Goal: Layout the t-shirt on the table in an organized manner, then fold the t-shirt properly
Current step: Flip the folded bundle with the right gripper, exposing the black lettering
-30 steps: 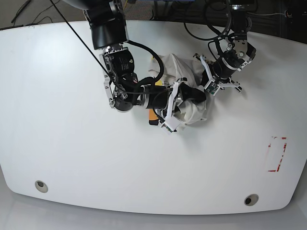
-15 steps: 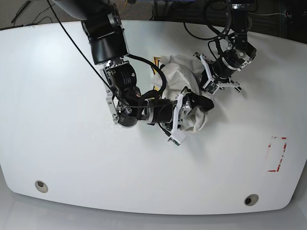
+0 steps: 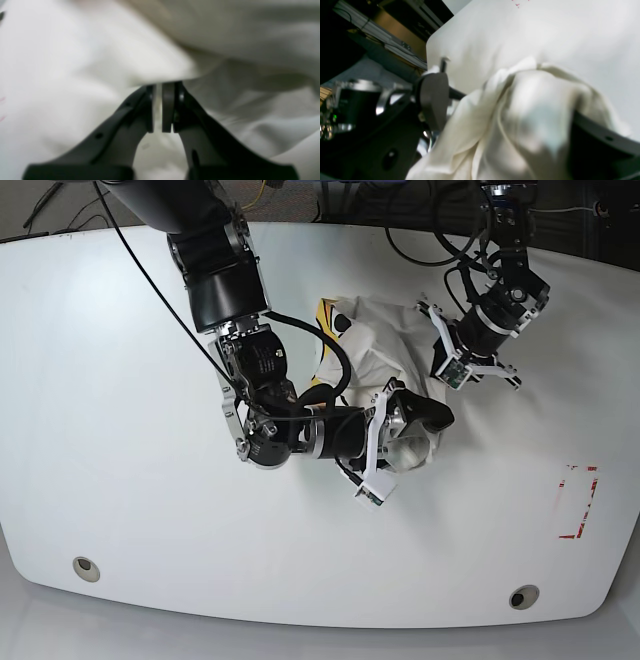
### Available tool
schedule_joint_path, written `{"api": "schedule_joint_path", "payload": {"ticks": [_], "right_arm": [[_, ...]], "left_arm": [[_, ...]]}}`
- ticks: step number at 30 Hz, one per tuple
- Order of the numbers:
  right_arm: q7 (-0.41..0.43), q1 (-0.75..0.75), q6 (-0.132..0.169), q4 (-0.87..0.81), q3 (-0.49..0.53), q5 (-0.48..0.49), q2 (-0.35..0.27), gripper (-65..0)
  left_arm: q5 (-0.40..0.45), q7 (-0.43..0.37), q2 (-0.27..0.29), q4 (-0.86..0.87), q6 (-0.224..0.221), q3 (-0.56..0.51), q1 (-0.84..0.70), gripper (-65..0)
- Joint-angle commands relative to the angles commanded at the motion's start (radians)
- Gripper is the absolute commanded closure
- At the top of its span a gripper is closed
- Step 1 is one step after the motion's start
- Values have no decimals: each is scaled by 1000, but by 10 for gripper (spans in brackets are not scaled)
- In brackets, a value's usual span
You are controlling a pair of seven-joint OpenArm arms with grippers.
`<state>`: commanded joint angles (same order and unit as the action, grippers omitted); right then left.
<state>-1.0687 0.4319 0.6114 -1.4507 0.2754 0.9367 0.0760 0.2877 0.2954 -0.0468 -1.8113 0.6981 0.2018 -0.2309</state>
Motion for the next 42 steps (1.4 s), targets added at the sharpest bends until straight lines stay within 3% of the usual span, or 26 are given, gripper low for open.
{"api": "schedule_joint_path", "payload": {"ticks": [17, 26, 34, 37, 42], "right_arm": [[-3, -5, 0, -2, 0, 0, -3, -402], [-5, -6, 0, -2, -2, 0, -8, -402], [8, -14, 0, 0, -2, -5, -95, -402], [12, -14, 0, -6, 0, -54, -127, -401], [14, -14, 2, -41, -6, -224, -155, -372]], "left_arm": [[-2, -2, -25, -8, 0, 173, 51, -29], [-2, -2, -74, -14, 0, 313, 114, -29], [-8, -3, -81, -64, 0, 373, 129, -29], [-12, -3, -78, -75, 0, 371, 129, -29], [-60, -3, -46, -83, 0, 310, 120, -29]]}}
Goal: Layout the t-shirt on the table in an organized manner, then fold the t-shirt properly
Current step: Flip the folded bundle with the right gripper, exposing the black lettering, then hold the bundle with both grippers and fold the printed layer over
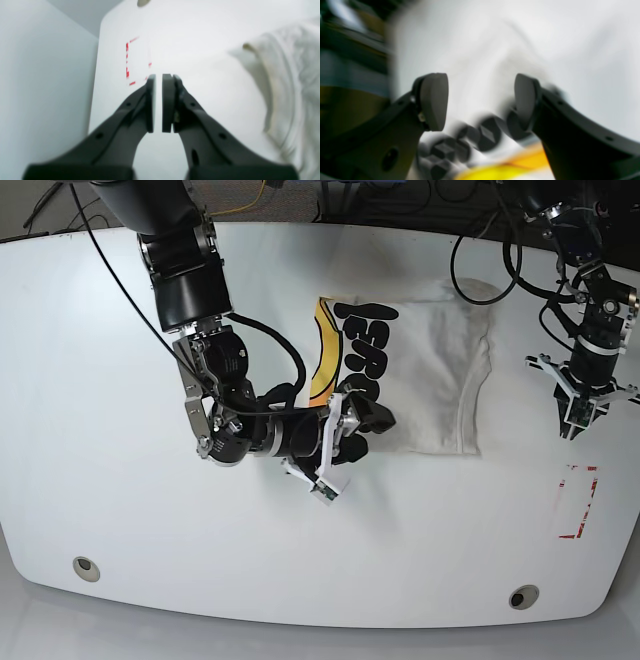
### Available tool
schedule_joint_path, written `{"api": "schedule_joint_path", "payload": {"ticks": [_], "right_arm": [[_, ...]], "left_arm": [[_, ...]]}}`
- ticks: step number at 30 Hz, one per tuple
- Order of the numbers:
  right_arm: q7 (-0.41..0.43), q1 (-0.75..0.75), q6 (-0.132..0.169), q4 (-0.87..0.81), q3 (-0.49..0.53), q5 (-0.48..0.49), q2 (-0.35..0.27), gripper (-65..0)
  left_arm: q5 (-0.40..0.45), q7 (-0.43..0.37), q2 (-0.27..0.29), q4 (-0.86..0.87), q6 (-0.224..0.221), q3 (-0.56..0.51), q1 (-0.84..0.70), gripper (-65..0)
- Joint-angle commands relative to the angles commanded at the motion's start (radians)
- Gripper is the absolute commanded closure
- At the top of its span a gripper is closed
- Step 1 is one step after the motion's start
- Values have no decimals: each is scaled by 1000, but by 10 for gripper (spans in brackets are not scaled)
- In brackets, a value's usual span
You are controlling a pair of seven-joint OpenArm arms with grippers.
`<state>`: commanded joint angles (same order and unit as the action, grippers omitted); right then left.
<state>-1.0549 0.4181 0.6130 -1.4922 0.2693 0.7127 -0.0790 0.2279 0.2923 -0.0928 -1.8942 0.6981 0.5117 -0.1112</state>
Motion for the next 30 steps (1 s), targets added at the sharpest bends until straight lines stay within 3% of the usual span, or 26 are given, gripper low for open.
{"api": "schedule_joint_path", "payload": {"ticks": [6, 11, 20, 24, 30], "right_arm": [[14, 0, 9, -15, 0, -178, -3, -162], [77, -6, 5, -15, 5, -238, 0, 0], [164, -6, 9, -6, 5, -384, 43, 0], [195, -23, 11, -5, 5, -462, 66, 0], [336, -40, 12, 97, 6, -568, 95, 0]], "left_arm": [[-2, -2, 6, -15, 0, -158, -71, -27], [0, -3, 77, -18, 0, -270, -135, -27], [2, -3, 157, -26, 0, -339, -227, -27], [3, -3, 160, -26, 0, -387, -276, -27], [5, -2, 160, -26, 0, -448, -351, -27]]}}
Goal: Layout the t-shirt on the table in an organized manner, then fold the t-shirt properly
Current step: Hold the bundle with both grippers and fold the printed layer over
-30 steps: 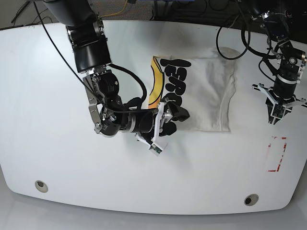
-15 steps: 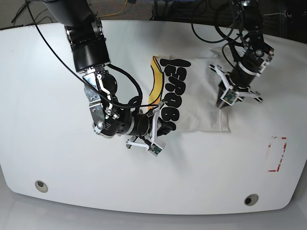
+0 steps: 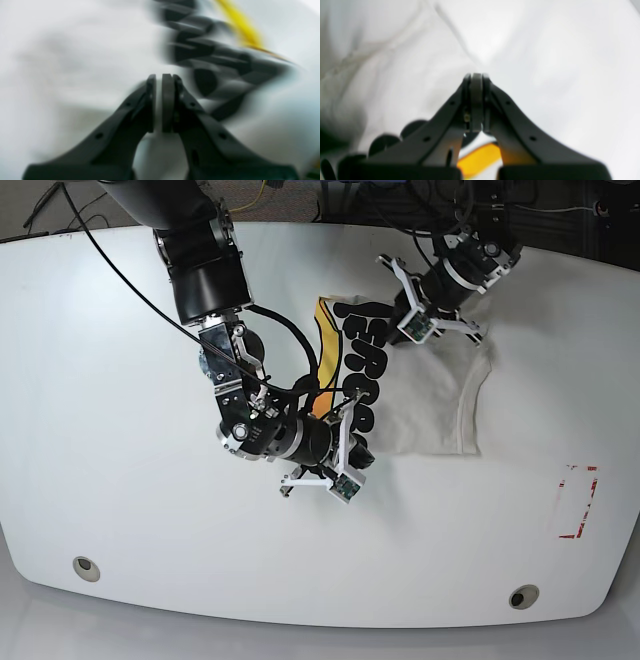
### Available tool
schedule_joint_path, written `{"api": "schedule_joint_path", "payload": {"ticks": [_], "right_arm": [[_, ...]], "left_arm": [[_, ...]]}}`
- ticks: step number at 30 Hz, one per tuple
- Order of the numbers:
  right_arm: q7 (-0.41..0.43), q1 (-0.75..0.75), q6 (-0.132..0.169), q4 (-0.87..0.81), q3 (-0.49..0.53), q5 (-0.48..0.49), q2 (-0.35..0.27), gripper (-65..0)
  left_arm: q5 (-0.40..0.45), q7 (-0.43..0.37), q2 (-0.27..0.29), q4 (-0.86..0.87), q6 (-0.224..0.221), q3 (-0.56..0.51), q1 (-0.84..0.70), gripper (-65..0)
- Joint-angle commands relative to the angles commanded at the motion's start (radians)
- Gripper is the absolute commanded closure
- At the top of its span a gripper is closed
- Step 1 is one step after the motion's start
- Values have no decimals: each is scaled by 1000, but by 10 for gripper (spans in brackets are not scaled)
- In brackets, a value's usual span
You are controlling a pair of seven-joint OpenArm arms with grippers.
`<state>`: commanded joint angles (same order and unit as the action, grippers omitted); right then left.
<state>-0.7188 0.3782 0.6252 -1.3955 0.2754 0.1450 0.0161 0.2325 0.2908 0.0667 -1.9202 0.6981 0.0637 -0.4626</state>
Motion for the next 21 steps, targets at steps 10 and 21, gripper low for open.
{"api": "schedule_joint_path", "payload": {"ticks": [10, 21], "right_arm": [[192, -28, 0, 227, 6, -29, 5, 0], [230, -124, 0, 180, 0, -18, -86, 0]], "left_arm": [[2, 3, -18, 9, 0, -6, -34, -27], [2, 3, -135, 9, 0, -3, -26, -27]]}}
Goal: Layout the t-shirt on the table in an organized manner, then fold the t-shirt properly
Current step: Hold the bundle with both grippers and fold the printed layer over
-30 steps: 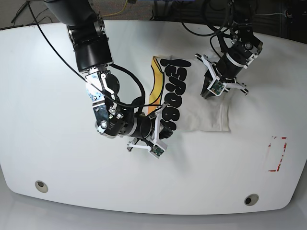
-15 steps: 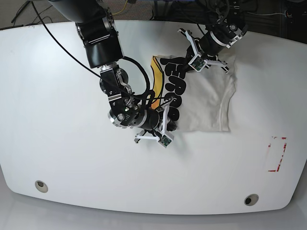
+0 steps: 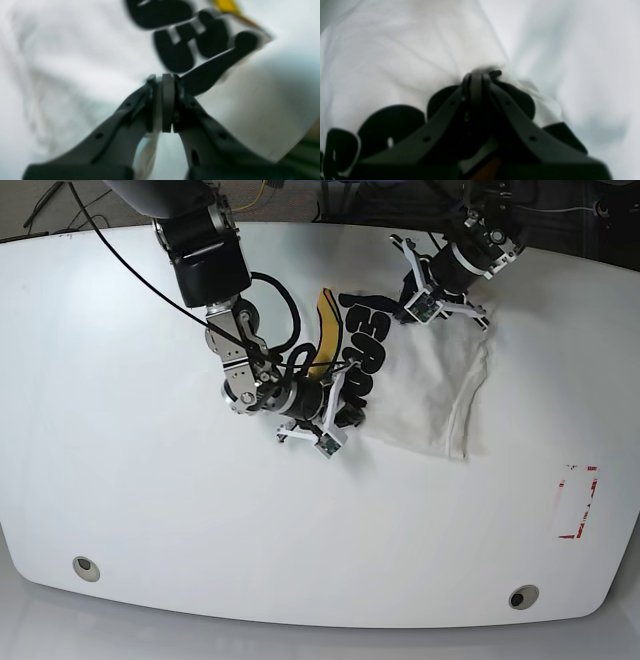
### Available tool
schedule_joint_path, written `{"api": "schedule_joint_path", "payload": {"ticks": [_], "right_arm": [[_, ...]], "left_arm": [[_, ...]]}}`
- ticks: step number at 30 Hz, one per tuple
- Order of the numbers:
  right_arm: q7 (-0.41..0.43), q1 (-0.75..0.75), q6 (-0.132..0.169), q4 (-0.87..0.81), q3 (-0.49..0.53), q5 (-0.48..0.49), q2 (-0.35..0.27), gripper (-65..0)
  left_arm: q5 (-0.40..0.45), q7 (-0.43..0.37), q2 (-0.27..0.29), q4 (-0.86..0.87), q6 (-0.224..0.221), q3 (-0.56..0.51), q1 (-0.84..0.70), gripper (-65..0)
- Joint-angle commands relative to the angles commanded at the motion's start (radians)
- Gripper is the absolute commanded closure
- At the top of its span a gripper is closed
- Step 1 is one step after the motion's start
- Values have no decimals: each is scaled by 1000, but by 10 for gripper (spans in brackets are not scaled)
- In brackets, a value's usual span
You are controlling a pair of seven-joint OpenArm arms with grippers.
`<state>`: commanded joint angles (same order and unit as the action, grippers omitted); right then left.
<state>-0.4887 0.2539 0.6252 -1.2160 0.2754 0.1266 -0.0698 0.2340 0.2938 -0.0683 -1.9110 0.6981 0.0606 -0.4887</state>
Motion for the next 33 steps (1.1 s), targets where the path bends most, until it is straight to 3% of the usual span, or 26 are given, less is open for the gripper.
{"api": "schedule_joint_path", "payload": {"ticks": [7, 14, 24, 30, 33], "right_arm": [[-92, -135, -11, -212, -3, 2, -63, 0], [-184, -288, -12, -422, -34, -8, -61, 0], [-247, -384, -14, -592, -52, -8, -58, 0], [-262, -379, -51, -667, -55, -8, -66, 0], [-264, -354, -52, -686, -55, -9, -66, 0]], "left_arm": [[0, 0, -89, 9, 0, 2, 11, -27], [0, 0, -130, 34, 0, 9, 38, -27], [-3, 0, -129, 97, 0, 97, 110, -27], [-5, 0, -126, 95, 0, 144, 181, -27], [-5, 0, -124, 94, 0, 144, 207, -27]]}}
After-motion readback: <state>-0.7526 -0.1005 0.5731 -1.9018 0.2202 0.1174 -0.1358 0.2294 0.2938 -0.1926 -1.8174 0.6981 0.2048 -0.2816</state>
